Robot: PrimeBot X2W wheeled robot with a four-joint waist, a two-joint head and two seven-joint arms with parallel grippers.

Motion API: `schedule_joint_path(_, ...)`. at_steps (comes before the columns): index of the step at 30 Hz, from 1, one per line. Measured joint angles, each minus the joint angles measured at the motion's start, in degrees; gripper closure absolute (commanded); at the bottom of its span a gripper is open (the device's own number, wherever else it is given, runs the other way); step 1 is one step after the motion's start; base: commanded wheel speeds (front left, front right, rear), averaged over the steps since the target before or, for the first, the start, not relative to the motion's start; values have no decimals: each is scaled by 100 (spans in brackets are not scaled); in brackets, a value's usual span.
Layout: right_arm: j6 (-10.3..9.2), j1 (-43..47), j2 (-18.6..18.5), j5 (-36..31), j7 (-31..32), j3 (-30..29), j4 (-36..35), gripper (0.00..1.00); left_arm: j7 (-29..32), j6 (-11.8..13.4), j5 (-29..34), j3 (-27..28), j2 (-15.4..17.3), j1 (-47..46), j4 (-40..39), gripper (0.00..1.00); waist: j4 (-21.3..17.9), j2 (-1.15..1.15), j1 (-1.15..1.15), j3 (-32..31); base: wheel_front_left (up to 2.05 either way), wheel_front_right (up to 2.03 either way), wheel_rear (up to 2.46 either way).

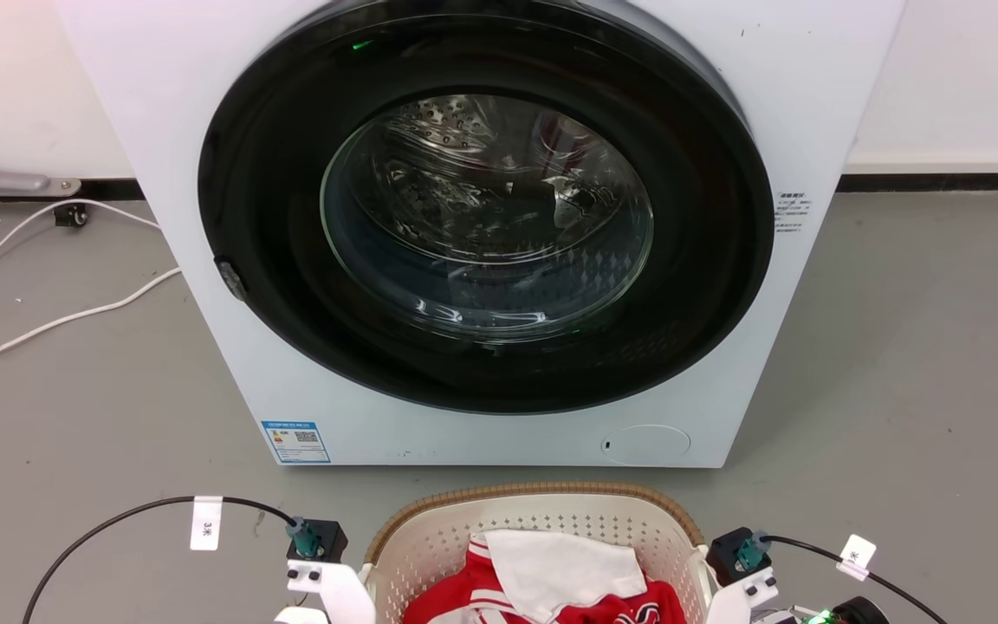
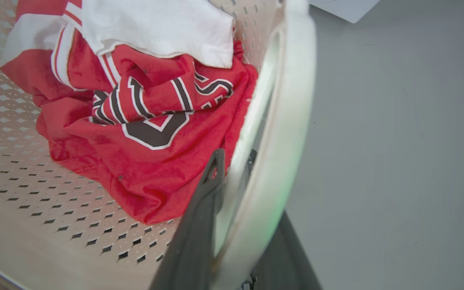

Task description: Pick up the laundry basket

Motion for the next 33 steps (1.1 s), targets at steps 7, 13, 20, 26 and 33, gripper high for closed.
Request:
schedule_joint_path(7,0,0,-8,211,-33,216,52,100,52,0,-123,-171,9,-1,4,100,38,0,0,-31,0,0,0)
schedule_joint_path(13,0,-4,1,361,-90,372,88,100,76,0,-220,-292,15,-8,9,100,68,0,0,-15,0,0,0)
schedule_joint_path(20,0,-15,10,497,-159,543,124,100,74,0,-330,-415,22,-18,27,100,78,0,1,-13,0,0,0)
schedule_joint_path(26,0,-21,11,605,-188,655,154,100,52,0,-437,-491,27,-19,43,100,78,0,1,-18,0,0,0)
schedule_joint_path(33,0,-42,11,706,-221,755,163,100,32,0,-543,-590,27,-29,54,100,82,0,0,-15,0,0,0)
